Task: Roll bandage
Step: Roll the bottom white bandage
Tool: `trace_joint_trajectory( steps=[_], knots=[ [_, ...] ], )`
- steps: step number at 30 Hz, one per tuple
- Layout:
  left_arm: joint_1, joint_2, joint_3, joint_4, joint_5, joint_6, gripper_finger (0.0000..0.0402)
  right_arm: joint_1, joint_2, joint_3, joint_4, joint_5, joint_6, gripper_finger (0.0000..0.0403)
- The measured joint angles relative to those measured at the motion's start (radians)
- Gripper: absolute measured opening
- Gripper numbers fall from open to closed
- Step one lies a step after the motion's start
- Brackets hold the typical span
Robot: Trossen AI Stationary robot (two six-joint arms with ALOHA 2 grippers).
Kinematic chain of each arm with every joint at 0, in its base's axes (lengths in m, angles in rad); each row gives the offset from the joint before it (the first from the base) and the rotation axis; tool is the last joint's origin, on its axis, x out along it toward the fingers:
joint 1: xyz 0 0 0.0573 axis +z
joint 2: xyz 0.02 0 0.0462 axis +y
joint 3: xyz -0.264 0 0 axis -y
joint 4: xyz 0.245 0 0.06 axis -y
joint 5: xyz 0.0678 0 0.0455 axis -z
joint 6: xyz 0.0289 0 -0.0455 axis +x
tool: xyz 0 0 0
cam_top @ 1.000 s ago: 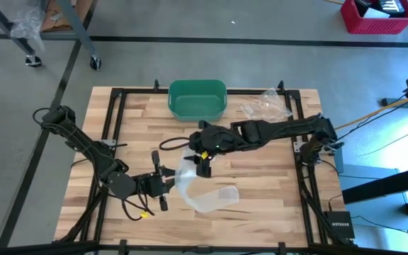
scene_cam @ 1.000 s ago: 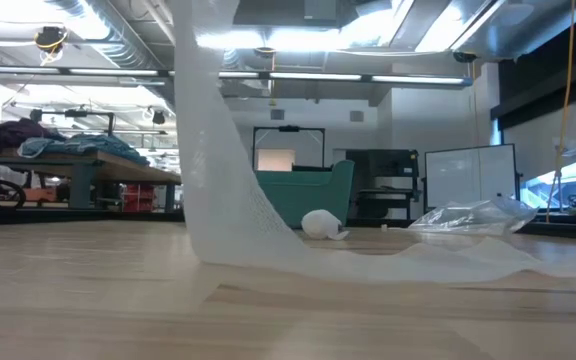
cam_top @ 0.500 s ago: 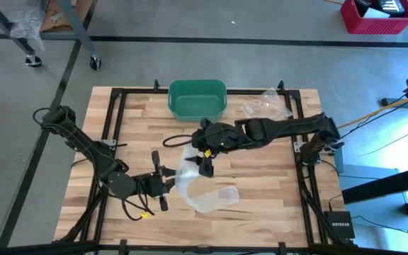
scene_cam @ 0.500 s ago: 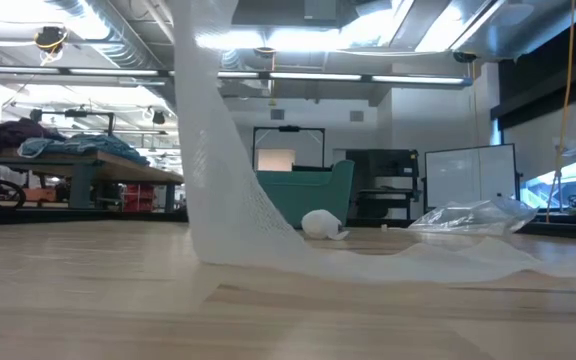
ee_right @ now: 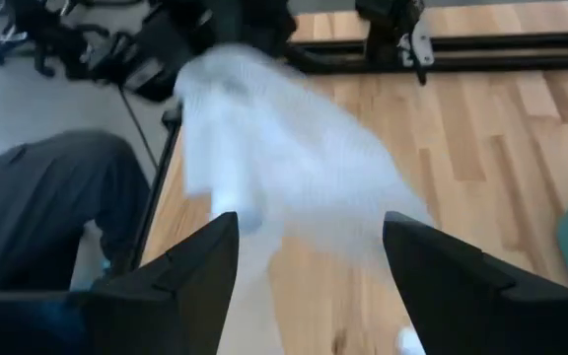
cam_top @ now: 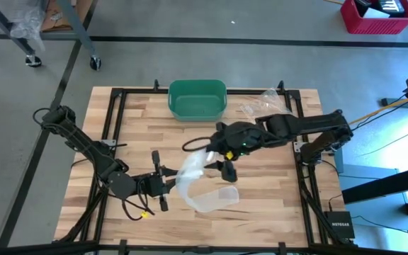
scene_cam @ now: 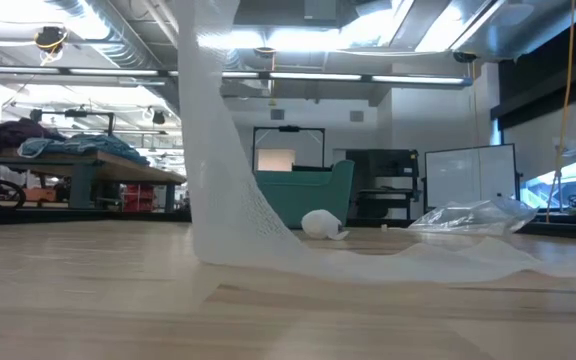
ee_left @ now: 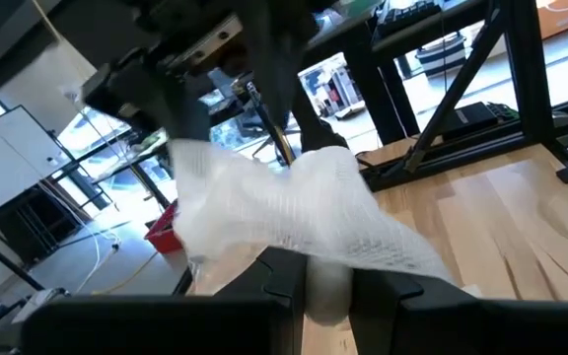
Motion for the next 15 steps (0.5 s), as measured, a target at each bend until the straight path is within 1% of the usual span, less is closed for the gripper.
trace_joint_trajectory(
  steps=[4, 9, 11, 13, 15],
  knots=[
    [-0.001, 0.000, 0.000, -0.001, 0.000, 0.003, 0.0045, 0.033, -0.024, 0.000, -0.094, 0.010, 0.006, 0.0254],
    [-0.001, 0.000, 0.000, 0.000, -0.001, -0.002, 0.0045, 0.092, -0.053, 0.000, -0.207, 0.120, 0.040, 0.0254],
    [-0.001, 0.000, 0.000, 0.000, -0.001, -0.003, 0.0045, 0.127, -0.054, -0.001, -0.238, 0.180, 0.048, 0.0254],
    [-0.002, 0.000, 0.000, 0.000, -0.001, -0.004, 0.0045, 0.168, -0.054, -0.029, -0.225, 0.264, 0.043, 0.0254],
    [-0.003, 0.000, 0.000, 0.002, -0.001, -0.004, 0.0045, 0.207, -0.054, -0.090, -0.209, 0.407, 0.028, 0.0254]
  ],
)
